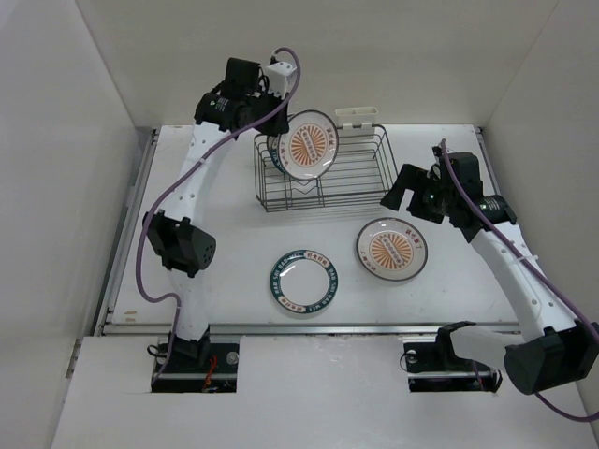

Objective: Unload the plates from the dish rack

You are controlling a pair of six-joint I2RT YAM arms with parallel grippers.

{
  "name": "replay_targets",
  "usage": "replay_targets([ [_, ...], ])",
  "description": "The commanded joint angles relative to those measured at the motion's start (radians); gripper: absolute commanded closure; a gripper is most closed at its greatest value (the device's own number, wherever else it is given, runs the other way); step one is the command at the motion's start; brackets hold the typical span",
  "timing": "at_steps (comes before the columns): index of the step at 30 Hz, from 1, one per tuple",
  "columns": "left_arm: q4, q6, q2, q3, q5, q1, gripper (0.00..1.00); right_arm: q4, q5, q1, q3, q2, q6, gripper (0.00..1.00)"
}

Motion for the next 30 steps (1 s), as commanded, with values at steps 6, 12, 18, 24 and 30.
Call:
replay_targets([
  [6,-0.277,-0.009,-0.044,0.047,0.258,0.053,1.00,0.044,-0.025,0.008,0.034,-0.021,-0.014,0.00],
  [12,-0.701,0.397,-0.053,0.003,0.449,0.024,1.00,0.044,-0.025,0.008,0.034,-0.041,-0.014,0.00],
  [18,-0.768,0.614,-0.110,-0.398,0.342,-0.116,1.00,0.067,-0.047,0.017,0.014,-0.041,-0.014,0.00],
  [24,-0.701,0.602,-0.044,-0.499,0.308,-0.202,1.00,0.067,-0.056,0.026,-0.008,-0.062,-0.014,0.00],
  [30,-0.602,0.559,-0.015,-0.562,0.240,-0.243,0.99,0.067,-0.047,0.026,-0.039,-0.091,-0.005,0.00],
])
